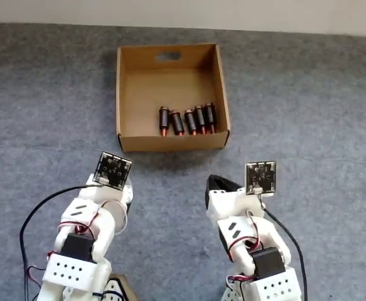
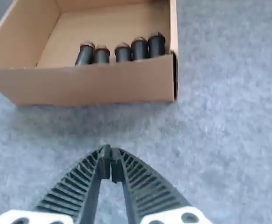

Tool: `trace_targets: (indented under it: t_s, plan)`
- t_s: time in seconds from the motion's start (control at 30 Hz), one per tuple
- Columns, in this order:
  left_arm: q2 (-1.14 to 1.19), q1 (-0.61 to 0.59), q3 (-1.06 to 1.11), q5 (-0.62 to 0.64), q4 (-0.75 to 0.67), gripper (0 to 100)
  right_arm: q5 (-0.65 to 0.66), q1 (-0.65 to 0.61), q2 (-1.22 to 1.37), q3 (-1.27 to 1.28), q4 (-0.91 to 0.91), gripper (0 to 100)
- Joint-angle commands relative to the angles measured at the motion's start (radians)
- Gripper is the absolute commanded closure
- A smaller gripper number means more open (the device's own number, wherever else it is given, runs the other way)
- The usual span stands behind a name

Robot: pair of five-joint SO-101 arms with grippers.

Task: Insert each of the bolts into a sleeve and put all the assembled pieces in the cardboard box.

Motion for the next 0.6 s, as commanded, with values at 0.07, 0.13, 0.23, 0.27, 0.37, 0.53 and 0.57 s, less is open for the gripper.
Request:
trace_targets:
  t_s: [0.07,0.13,0.23,0.27,0.37,0.53,0.57]
  plan:
    - [-0.012,0.012,0.019,-0.008,0.273,99,0.009,0.005,0.001,0.143,0.071,99.3]
    - [-0.012,0.002,0.019,-0.008,0.281,99,0.012,0.005,0.002,0.143,0.108,99.3]
    - [-0.012,-0.062,0.013,-0.008,0.29,99,0.012,0.005,0.001,0.143,0.194,99.3]
    - [-0.012,-0.09,0.01,-0.008,0.304,99,0.012,0.005,-0.001,0.143,0.231,99.3]
    - [-0.013,-0.18,0.001,-0.008,0.334,99,0.012,0.005,-0.001,0.143,0.351,99.3]
    - [-0.013,-0.272,-0.001,-0.003,0.339,99,0.012,0.005,-0.002,0.139,0.415,99.3]
    - [-0.013,-0.272,-0.001,-0.003,0.339,99,0.012,0.005,-0.002,0.139,0.415,99.3]
